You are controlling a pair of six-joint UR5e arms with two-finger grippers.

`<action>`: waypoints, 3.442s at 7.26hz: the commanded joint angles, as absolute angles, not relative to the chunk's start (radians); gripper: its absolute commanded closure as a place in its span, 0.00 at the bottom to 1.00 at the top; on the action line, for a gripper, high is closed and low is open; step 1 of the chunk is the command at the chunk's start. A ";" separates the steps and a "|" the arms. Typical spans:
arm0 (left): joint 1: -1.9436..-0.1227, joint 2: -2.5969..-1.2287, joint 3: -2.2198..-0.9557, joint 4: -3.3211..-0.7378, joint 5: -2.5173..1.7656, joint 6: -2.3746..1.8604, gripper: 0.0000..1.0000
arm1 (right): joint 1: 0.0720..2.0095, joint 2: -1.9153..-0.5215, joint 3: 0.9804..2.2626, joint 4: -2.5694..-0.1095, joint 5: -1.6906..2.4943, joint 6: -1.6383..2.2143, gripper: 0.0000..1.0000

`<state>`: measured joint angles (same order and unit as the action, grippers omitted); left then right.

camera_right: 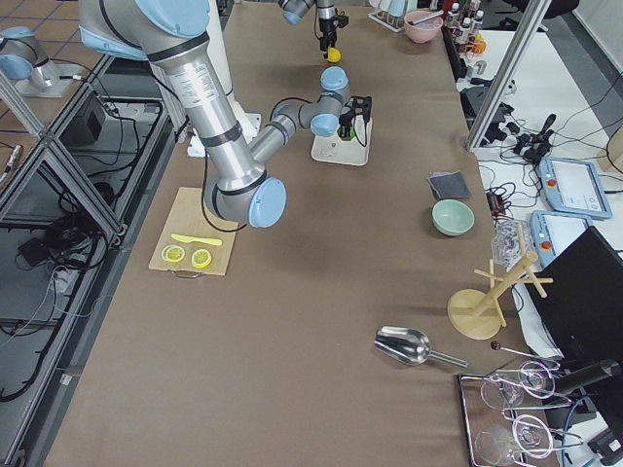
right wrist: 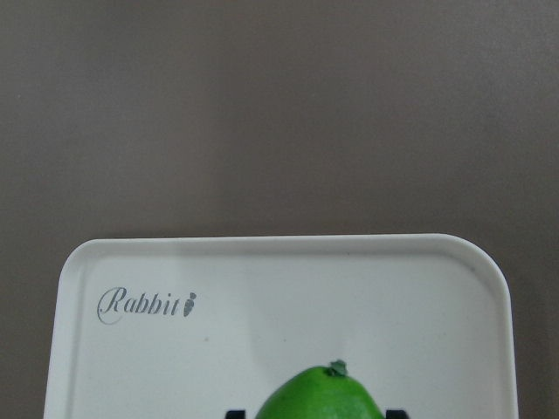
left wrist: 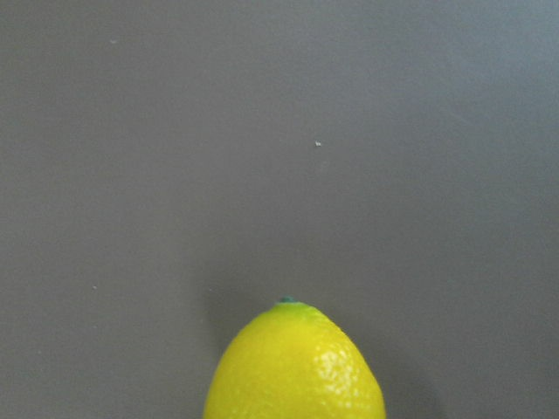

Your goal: Place all lemons on tray

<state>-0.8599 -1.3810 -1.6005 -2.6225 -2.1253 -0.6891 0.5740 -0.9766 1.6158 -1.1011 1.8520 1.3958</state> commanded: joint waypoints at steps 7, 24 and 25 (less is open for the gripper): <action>-0.858 -1.747 -1.666 -2.518 -2.189 -1.231 1.00 | 0.558 -0.974 1.571 -1.098 1.827 1.399 1.00; -0.714 -2.000 -1.807 -1.836 -1.755 -0.848 0.02 | 0.971 -1.202 1.674 -1.203 2.128 0.693 0.00; -0.756 -1.876 -1.884 -1.851 -1.761 -0.724 0.02 | 1.004 -1.239 1.674 -1.198 2.106 0.684 0.00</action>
<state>-0.7064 -1.9978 -1.8025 -1.8585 -1.7569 -0.8889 0.9577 -1.1847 1.6657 -1.2029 2.1223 0.7384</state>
